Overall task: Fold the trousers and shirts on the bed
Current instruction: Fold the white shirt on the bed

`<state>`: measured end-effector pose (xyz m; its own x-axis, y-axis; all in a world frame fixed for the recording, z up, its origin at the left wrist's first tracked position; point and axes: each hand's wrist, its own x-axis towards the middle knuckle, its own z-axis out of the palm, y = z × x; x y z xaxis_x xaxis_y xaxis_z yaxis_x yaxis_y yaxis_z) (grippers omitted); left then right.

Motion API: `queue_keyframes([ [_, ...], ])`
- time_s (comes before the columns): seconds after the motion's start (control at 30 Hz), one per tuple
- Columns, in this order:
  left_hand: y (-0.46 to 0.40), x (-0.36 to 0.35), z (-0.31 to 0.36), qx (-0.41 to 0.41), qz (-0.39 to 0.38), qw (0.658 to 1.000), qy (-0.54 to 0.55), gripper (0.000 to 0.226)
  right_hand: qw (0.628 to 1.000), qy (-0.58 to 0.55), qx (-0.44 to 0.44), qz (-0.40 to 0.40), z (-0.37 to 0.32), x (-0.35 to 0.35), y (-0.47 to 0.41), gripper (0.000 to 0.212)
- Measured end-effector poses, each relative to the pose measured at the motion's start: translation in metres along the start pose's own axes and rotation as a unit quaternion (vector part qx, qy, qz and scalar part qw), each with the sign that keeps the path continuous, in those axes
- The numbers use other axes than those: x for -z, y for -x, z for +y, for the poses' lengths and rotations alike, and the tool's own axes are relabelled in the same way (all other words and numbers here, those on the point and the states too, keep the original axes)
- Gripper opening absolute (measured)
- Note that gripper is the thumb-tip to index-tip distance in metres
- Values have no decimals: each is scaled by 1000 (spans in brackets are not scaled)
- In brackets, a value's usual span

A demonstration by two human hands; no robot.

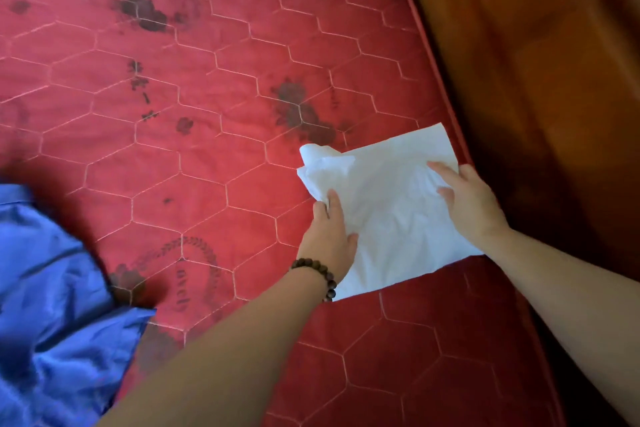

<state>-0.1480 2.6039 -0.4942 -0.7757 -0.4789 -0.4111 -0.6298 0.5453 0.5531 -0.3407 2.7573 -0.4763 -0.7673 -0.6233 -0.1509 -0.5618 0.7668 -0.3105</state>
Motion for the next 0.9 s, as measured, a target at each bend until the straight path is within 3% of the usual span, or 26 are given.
queue_keyframes([
  [0.1,-8,-2,30,17,46,999,-23,71,993,113,-20,20,22,12,-6,56],
  [0.2,-12,-7,37,13,117,985,-130,72,980,190,29,52,23,13,-2,59],
  [0.3,-20,-18,32,-92,84,967,-223,88,977,193,82,25,15,-7,8,62],
  [0.37,-27,-25,24,-117,43,956,-267,98,978,199,55,-20,14,-23,11,69],
  [0.47,-36,-35,8,-81,13,964,-251,103,976,207,0,-62,23,-45,7,74],
  [0.7,-36,-51,1,-55,55,964,-254,95,974,215,-12,-77,29,-61,-4,72],
  [0.9,-10,-28,-5,-17,2,970,-242,80,975,183,-25,-120,0,-40,6,66],
])
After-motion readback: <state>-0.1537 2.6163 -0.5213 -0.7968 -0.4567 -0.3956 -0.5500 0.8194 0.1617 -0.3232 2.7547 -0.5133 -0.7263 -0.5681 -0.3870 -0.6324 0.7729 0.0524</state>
